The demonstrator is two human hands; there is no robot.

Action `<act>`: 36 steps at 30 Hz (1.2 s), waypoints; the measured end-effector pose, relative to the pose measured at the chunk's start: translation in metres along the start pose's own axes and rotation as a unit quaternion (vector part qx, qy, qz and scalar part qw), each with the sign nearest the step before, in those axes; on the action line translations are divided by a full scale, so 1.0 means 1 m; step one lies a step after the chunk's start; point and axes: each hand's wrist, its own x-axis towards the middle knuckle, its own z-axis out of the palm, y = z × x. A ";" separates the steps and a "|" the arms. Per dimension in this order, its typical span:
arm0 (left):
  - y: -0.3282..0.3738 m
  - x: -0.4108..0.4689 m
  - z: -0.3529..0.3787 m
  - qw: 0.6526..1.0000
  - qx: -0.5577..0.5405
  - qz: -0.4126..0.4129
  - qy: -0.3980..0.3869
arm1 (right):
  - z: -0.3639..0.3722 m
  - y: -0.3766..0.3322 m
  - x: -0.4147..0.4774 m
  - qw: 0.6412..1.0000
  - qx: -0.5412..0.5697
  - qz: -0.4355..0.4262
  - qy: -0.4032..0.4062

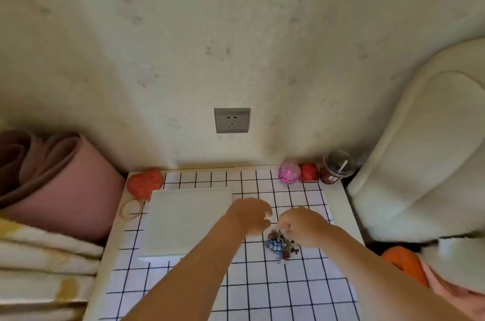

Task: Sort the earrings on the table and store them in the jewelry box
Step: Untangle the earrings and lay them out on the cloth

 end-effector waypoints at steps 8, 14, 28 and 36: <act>-0.007 0.067 0.084 0.993 0.102 -0.040 -0.033 | 0.070 0.033 0.051 0.997 0.016 -0.022 0.070; -0.012 0.079 0.100 0.992 0.091 -0.028 0.078 | 0.078 0.046 0.063 0.995 0.052 -0.030 0.078; 0.003 0.039 0.155 0.975 -0.031 -0.044 0.217 | 0.148 0.058 -0.009 0.943 0.045 -0.072 0.322; 0.007 0.030 0.159 0.964 -0.056 -0.046 0.255 | 0.169 0.068 -0.008 0.939 0.006 -0.070 0.338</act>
